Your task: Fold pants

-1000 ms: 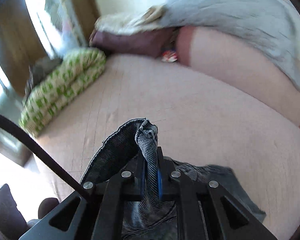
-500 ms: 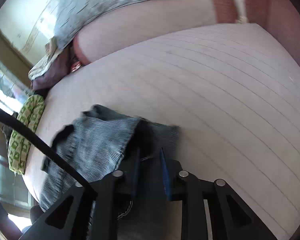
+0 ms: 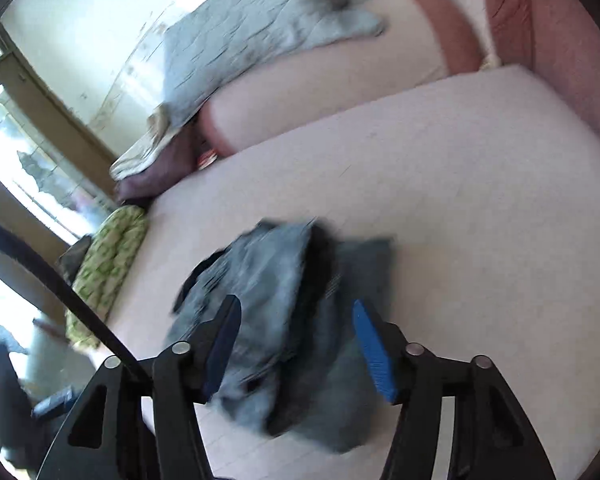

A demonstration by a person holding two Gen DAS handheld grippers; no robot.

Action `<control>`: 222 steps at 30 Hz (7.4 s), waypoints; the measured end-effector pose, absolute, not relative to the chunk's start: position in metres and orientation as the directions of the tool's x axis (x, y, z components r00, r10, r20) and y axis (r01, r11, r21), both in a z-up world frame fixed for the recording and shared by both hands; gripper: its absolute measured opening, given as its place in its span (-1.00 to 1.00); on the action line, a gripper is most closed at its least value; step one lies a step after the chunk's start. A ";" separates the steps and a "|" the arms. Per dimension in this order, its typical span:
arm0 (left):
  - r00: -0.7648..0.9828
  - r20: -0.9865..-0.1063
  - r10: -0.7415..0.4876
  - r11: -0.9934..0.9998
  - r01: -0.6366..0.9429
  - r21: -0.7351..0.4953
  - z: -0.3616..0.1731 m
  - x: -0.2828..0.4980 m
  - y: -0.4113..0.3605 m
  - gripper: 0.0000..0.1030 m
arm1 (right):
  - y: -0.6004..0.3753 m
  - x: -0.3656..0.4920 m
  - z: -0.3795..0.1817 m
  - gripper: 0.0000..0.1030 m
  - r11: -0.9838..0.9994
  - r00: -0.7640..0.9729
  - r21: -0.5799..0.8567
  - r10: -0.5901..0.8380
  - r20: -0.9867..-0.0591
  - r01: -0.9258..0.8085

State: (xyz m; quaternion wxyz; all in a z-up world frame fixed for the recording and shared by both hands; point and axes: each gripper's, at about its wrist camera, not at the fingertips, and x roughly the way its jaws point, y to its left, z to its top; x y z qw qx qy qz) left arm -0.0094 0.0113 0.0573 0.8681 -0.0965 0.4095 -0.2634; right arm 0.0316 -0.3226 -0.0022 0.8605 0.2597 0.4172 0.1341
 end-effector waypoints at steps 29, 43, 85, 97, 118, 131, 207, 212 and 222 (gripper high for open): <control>0.492 -0.807 -0.328 0.898 0.428 -0.104 -0.035 0.084 -0.094 0.33 | -0.349 0.004 -0.076 -0.77 0.775 0.562 0.617 0.452 -0.693 0.137; 0.531 -0.797 -0.287 0.892 0.452 -0.020 -0.058 0.073 -0.092 0.39 | -0.330 0.116 -0.091 -0.64 0.822 0.524 0.546 0.398 -0.753 0.161; 0.644 -0.761 -0.086 0.996 0.069 -0.055 0.014 0.008 0.034 0.43 | -0.236 0.038 -0.078 0.46 0.916 0.595 0.400 0.345 -0.726 -0.042; 0.682 -0.731 -0.032 0.990 0.122 0.070 0.024 -0.004 -0.014 0.49 | -0.268 -0.061 -0.046 0.57 0.916 0.735 0.395 0.224 -0.640 0.065; 0.632 -0.774 -0.033 0.988 0.137 0.070 0.010 -0.004 -0.017 0.49 | -0.253 -0.055 -0.062 0.58 0.934 0.680 0.355 0.228 -0.697 0.050; 0.579 -0.779 -0.240 0.971 0.143 -0.193 0.014 0.047 0.023 0.50 | -0.296 -0.053 -0.031 0.66 0.931 0.742 0.356 0.184 -0.645 0.079; 0.868 -0.490 0.079 0.993 -0.026 0.114 0.068 -0.041 0.002 1.00 | -0.237 -0.051 -0.031 0.68 0.966 0.745 0.250 0.125 -0.655 0.057; 0.795 -0.599 0.093 0.992 -0.020 0.127 0.033 -0.026 0.005 1.00 | -0.224 -0.052 -0.048 0.68 0.975 0.705 0.221 0.129 -0.697 0.039; 0.731 -0.680 0.066 0.997 -0.022 0.073 0.013 -0.017 0.016 1.00 | -0.209 -0.044 -0.063 0.68 0.983 0.662 0.183 0.127 -0.739 0.015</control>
